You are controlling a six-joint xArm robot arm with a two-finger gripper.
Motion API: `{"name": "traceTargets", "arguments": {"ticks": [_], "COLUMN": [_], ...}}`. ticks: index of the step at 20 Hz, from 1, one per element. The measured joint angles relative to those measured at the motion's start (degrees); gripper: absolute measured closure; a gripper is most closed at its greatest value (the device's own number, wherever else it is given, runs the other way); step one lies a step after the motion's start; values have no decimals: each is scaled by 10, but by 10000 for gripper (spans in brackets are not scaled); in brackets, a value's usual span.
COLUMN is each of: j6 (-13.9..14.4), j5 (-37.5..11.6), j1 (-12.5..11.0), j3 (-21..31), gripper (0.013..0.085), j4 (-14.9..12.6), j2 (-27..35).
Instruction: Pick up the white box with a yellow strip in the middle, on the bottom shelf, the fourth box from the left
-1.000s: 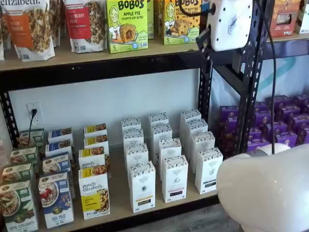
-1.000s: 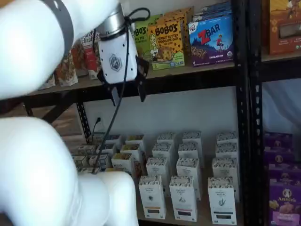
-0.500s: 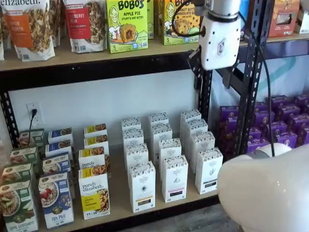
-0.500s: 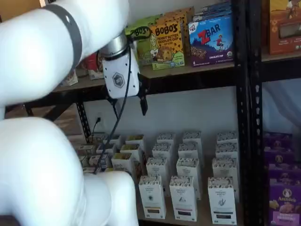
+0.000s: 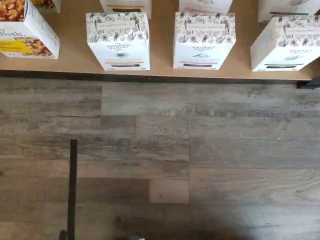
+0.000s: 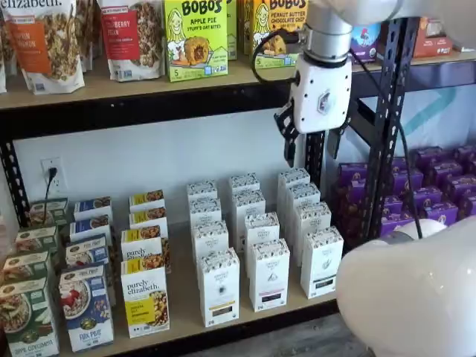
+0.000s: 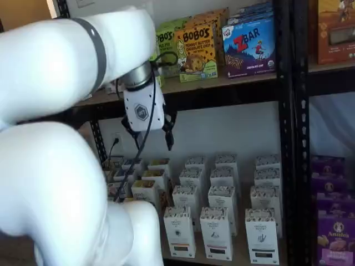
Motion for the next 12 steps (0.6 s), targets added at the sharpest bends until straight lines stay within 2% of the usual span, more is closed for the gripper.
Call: {"name": "traceTargets", "arguments": {"ticks": [5,8,12], "j6": [26,47,53], "j5": [-66,-103,-148], "j1": [20,32,37], "j3": [32,49,65], "gripper": [130,130,130], "j4": [-13,-30,-27], "j2": [19,34,61]}}
